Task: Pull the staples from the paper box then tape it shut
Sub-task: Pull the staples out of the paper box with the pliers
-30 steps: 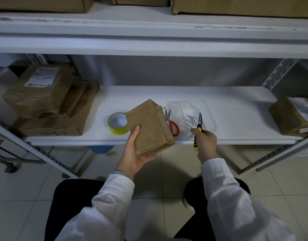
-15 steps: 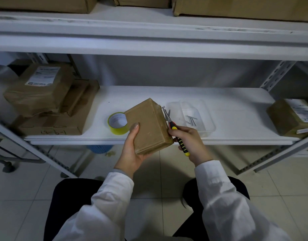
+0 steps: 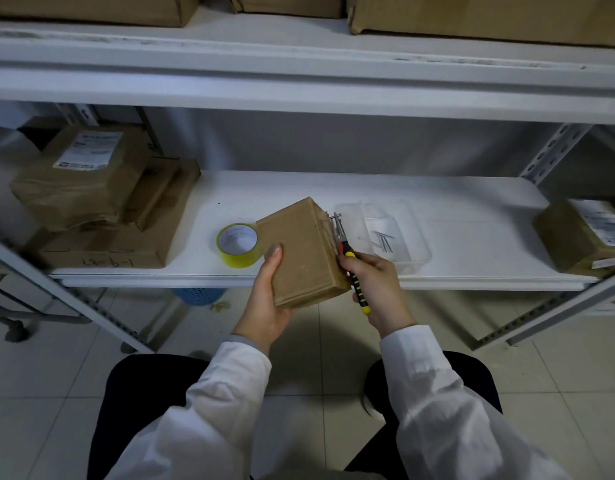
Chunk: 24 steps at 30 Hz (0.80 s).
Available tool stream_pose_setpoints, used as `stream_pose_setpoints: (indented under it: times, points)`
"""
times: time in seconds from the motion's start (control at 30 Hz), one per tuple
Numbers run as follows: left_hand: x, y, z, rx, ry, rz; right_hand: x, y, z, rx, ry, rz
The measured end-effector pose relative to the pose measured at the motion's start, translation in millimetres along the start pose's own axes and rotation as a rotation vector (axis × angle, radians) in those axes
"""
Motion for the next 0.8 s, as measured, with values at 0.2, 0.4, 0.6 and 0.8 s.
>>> stream_pose_setpoints:
  times: [0.2, 0.4, 0.6, 0.8]
  points:
    - [-2.2, 0.3, -3.5, 0.016, -0.009, -0.013, -5.1, 2.9, -0.2, -0.030, 0.013, 0.055]
    - [-2.9, -0.5, -8.3, 0.027, -0.031, -0.018, -2.0, 2.9, 0.2, -0.032, 0.024, 0.058]
    - [-1.5, -2.8, -2.6, 0.006, -0.058, 0.018, 4.2, 4.2, 2.3, 0.047, -0.065, 0.020]
    - [-7.2, -5.9, 4.6, 0.033, 0.000, -0.030, 5.6, 2.4, -2.1, 0.110, -0.208, 0.036]
Point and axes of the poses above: each hand's wrist, its own y-axis away from the middle knuckle, its own z-axis out of the palm, x = y × z, the point moved 2 cm from there along -y, towards the middle knuckle, and after that the axes turned 8 degrees about -y, right-handed, at the moved point
